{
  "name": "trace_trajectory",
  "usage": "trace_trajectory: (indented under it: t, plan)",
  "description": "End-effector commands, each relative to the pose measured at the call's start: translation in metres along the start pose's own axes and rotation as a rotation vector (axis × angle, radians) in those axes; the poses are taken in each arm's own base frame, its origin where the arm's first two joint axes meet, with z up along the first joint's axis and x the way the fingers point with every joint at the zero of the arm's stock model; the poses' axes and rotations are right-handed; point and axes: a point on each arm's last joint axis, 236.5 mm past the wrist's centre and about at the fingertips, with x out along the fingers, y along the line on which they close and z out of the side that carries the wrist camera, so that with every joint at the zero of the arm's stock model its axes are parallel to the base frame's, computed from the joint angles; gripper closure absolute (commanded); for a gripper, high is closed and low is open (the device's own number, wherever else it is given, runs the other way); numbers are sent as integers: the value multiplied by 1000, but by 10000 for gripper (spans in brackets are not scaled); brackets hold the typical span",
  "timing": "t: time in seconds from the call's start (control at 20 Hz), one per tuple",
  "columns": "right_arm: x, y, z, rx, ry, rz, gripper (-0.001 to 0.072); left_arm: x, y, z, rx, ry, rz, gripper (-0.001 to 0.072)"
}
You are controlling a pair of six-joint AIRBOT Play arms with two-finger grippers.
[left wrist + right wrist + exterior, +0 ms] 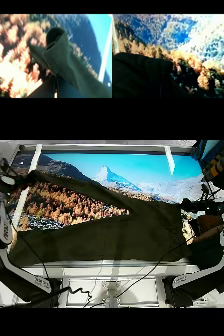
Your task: Fold the clothes and pants, and hang the long-sleeved shirts on hangers.
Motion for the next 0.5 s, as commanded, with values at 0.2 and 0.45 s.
trace_trajectory:
  t: [0.2,0.45]
  plan:
    - [-27,3,66,106,-212,-31,673,-89,8,28,0,69,-5,695]
    - [-34,8,92,186,-325,-2,674,-116,11,62,-54,-34,-29,694]
